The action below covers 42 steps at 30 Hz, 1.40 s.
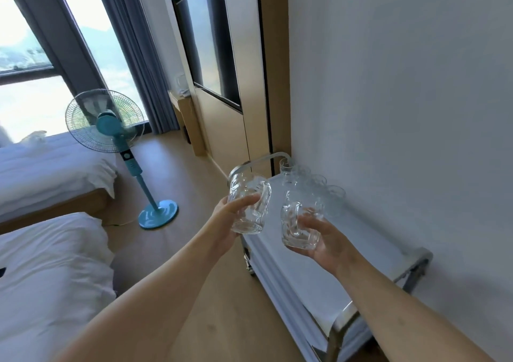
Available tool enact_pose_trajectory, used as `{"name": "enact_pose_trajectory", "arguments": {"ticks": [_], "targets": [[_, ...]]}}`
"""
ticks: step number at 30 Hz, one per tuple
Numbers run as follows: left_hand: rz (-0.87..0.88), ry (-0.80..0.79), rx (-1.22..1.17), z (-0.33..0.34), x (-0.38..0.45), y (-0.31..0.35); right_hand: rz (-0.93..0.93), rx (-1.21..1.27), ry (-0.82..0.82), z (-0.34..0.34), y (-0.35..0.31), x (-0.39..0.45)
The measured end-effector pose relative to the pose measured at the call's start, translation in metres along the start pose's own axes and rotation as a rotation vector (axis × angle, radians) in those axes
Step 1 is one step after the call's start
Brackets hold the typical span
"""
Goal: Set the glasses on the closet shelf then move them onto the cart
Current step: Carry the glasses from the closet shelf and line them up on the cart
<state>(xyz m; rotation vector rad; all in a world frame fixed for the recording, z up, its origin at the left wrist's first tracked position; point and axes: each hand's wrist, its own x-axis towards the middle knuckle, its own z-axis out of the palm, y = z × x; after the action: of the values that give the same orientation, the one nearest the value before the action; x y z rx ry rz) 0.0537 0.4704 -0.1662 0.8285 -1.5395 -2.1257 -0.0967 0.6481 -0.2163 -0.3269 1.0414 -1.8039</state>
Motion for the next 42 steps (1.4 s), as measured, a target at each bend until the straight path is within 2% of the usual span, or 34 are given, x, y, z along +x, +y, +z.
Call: {"name": "enact_pose_trajectory", "arguments": {"ticks": [6,10,13,19,23,32,42], "targets": [[-0.065,-0.084,0.015,0.002,0.053,-0.016,-0.018,-0.003,0.068,-0.024,0.0,0.025],[-0.141,-0.168,0.001,0.002,0.088,-0.022,-0.011,-0.012,0.174,-0.031,0.004,0.037],[-0.184,-0.277,0.009,0.003,0.116,-0.025,-0.047,-0.027,0.22,-0.032,0.009,0.046],[-0.305,-0.516,-0.013,-0.008,0.174,-0.036,-0.102,0.037,0.424,-0.033,0.026,0.069],[-0.331,-0.662,0.019,-0.011,0.201,-0.04,-0.163,0.073,0.465,-0.027,0.038,0.08],[-0.432,-0.75,0.082,-0.015,0.237,-0.065,-0.237,0.17,0.643,-0.019,0.077,0.085],[-0.492,-0.664,0.247,-0.002,0.265,-0.09,-0.254,0.241,0.789,-0.039,0.092,0.079]]}}
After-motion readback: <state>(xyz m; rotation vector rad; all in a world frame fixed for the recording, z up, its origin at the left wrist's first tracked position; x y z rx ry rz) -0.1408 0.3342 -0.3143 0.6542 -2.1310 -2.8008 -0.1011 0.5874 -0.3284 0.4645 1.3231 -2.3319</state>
